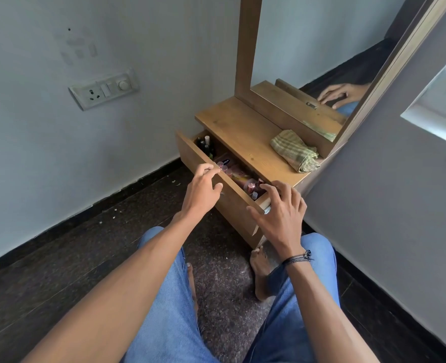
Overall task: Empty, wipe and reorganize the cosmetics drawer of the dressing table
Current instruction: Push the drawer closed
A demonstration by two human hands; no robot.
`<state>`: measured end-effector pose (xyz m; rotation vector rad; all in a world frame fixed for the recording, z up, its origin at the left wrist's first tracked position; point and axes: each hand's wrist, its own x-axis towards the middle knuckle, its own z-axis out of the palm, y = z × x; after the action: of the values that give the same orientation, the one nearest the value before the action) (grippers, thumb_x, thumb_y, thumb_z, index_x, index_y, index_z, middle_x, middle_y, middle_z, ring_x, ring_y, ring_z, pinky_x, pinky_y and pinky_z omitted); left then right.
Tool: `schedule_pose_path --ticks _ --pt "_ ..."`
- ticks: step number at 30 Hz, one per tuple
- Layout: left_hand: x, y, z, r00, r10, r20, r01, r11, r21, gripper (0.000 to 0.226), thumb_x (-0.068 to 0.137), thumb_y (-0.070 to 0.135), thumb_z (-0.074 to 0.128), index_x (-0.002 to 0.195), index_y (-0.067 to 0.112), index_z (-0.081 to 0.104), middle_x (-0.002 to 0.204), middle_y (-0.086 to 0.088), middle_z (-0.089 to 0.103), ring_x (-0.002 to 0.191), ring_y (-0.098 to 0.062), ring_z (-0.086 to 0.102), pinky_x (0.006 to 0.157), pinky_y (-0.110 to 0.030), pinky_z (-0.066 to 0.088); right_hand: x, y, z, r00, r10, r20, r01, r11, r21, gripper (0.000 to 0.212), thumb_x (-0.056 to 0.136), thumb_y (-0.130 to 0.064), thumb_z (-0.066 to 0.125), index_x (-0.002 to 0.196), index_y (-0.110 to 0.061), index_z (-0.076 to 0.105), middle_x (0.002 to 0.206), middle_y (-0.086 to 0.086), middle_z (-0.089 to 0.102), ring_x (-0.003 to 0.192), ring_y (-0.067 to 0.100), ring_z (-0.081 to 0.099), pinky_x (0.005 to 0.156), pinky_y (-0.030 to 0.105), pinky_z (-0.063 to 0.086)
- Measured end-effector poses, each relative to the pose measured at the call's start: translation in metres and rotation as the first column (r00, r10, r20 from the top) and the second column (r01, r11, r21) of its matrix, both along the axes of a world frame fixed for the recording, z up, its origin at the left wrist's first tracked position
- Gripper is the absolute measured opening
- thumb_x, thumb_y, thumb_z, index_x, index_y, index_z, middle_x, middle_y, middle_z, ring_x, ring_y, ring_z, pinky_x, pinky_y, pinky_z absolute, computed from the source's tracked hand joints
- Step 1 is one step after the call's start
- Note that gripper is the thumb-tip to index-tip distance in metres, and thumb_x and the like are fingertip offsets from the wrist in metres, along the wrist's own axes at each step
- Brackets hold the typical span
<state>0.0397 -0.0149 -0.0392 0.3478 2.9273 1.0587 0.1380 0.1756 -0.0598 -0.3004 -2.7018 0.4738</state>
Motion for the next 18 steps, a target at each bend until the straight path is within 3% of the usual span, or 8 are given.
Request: schedule_pose_path --ticks 4,9,14,18 --pt "-0.006 0.004 0.0 1.0 -0.019 0.015 0.019 1.0 -0.019 0.043 0.098 0.019 0.062 0.141 0.015 0.056 0.149 0.005 0.043 0.098 -0.018 0.067 0.081 -0.022 0.04 -0.004 0.005 0.0 1.0 -0.009 -0.004 0.009 1.0 -0.017 0.058 0.079 -0.057 0.074 0.13 -0.034 0.058 0.136 -0.007 0.047 0.131 0.022 0.038 0.11 0.045 0.031" --pt "-0.012 0.006 0.001 0.997 -0.069 0.035 0.07 0.996 -0.052 0.049 0.097 0.017 0.063 0.145 0.016 0.052 0.155 0.006 0.038 0.119 -0.02 0.061 0.085 -0.025 0.046 -0.009 0.012 0.0 1.0 -0.017 0.014 0.017 0.999 -0.037 0.059 0.08 -0.057 0.074 0.131 -0.034 0.057 0.137 -0.006 0.046 0.13 0.023 0.038 0.11 0.045 0.031" --pt "-0.015 0.011 -0.002 0.995 -0.095 0.044 0.097 0.993 -0.067 0.054 0.097 0.013 0.063 0.148 0.016 0.047 0.156 0.007 0.033 0.12 -0.019 0.06 0.087 -0.024 0.048 -0.015 0.017 0.003 1.0 -0.013 0.024 0.014 0.999 -0.04 0.058 0.08 -0.054 0.074 0.132 -0.033 0.056 0.138 -0.005 0.045 0.13 0.023 0.039 0.11 0.045 0.032" --pt "-0.017 0.016 -0.002 0.995 -0.091 0.046 0.094 0.993 -0.068 0.056 0.097 0.013 0.063 0.149 0.018 0.047 0.152 0.005 0.035 0.112 -0.018 0.063 0.08 -0.021 0.048 -0.021 0.02 0.006 1.0 -0.004 0.029 0.005 0.999 -0.041 0.058 0.08 -0.055 0.074 0.132 -0.034 0.056 0.14 -0.005 0.045 0.131 0.023 0.039 0.111 0.046 0.033"
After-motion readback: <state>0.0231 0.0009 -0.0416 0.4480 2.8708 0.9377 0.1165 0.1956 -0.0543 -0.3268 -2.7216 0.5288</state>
